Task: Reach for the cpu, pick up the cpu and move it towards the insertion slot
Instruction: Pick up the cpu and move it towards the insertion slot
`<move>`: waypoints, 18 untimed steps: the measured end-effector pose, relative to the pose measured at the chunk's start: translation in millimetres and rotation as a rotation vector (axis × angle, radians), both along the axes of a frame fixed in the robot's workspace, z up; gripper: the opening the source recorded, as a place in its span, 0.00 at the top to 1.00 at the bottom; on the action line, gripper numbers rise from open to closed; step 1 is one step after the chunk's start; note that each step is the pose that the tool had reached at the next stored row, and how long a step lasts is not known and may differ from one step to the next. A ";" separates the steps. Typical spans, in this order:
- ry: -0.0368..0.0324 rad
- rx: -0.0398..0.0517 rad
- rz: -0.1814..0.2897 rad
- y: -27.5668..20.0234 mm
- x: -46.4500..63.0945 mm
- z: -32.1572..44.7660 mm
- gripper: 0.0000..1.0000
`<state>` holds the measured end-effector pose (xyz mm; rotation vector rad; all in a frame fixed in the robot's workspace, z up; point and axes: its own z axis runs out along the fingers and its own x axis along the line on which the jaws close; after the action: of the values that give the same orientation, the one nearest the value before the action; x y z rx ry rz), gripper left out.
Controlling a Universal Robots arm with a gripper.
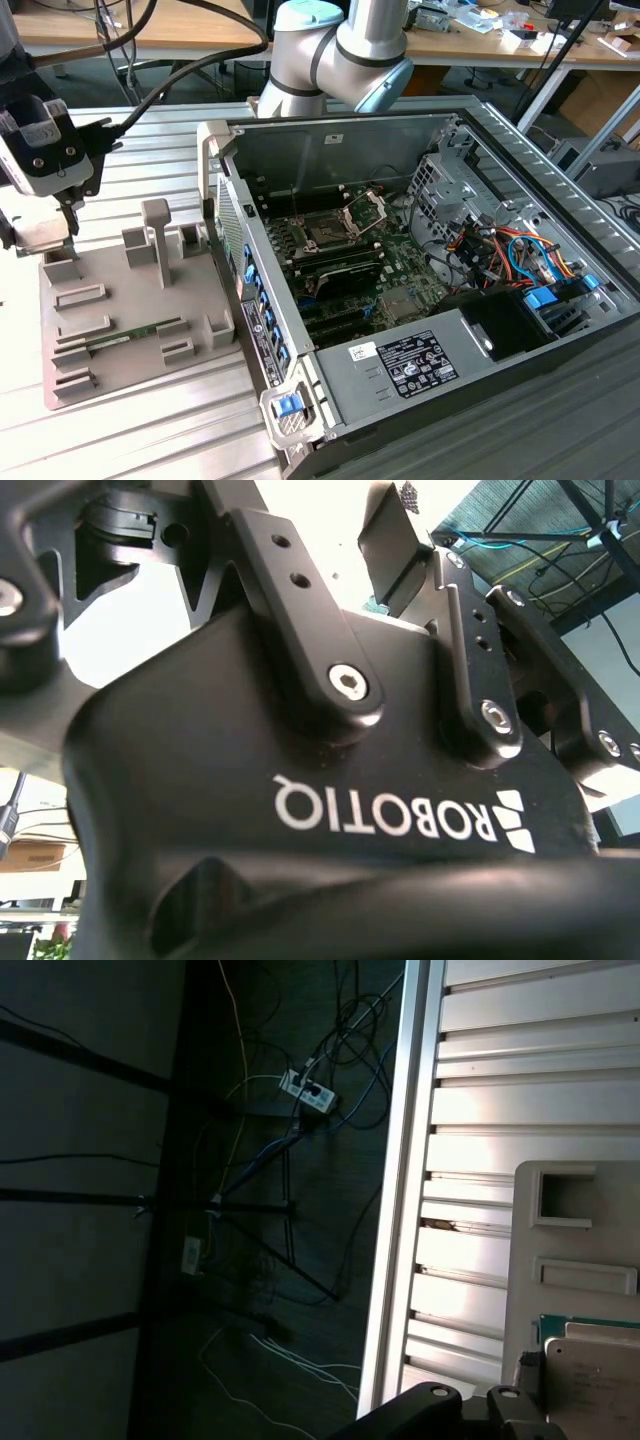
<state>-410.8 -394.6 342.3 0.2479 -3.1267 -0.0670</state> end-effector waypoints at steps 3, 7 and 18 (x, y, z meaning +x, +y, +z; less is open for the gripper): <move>0.0000 0.0000 0.000 0.0 0.0 1.1 0.45; 0.0000 0.0000 0.000 0.0 0.0 2.1 0.45; 0.0000 0.0000 0.000 0.0 0.0 4.8 0.45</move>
<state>-410.7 -394.6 347.1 0.2479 -3.1267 -0.0670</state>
